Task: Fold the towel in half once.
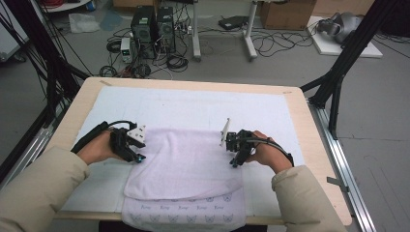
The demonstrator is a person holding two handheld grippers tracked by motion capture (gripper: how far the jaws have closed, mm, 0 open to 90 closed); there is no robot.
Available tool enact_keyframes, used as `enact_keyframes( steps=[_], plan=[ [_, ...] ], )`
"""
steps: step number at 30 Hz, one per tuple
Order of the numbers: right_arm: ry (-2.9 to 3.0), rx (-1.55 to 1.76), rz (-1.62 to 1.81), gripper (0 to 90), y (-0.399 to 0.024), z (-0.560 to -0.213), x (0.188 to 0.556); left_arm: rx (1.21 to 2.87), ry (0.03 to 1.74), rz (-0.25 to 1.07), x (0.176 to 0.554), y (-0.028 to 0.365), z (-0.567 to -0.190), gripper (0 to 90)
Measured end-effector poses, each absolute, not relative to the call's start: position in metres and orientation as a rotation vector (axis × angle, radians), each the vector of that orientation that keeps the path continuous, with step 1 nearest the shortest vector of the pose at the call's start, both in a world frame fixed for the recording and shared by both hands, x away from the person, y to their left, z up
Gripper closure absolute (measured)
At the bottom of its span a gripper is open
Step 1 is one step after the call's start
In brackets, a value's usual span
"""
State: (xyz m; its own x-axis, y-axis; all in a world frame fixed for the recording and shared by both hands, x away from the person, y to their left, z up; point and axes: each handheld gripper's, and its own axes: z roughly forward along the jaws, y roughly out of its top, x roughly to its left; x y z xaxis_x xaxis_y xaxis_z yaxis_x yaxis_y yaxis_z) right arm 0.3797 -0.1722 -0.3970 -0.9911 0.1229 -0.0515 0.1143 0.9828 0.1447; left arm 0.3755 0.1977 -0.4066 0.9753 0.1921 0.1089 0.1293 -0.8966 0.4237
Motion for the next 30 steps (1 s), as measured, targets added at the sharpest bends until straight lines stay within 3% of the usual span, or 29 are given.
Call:
enact_keyframes(
  steps=[9, 11, 12, 14, 17, 30],
  plan=[
    [3.118, 0.182, 0.130, 56.3, -0.167, -0.406, 0.388, 2.709, 0.238, 0.124, 0.386, 0.194, -0.412, 60.8],
    [3.128, 0.187, 0.133, 64.9, -0.168, -0.406, 0.391, 2.717, 0.224, 0.087, 0.389, 0.192, -0.412, 65.6],
    [3.128, 0.177, 0.131, 78.5, -0.168, -0.405, 0.392, 2.717, 0.221, 0.077, 0.391, 0.192, -0.412, 68.0],
    [3.134, 0.174, 0.111, 82.9, -0.166, -0.405, 0.393, 2.713, 0.239, 0.052, 0.394, 0.191, -0.412, 74.9],
    [3.122, 0.166, 0.089, 85.6, -0.164, -0.405, 0.391, 2.716, 0.269, 0.044, 0.397, 0.189, -0.412, 85.1],
    [3.108, 0.140, 0.312, 86.8, -0.180, -0.382, 0.380, 2.687, 0.258, 0.077, 0.384, 0.196, -0.394, 87.4]
  ],
)
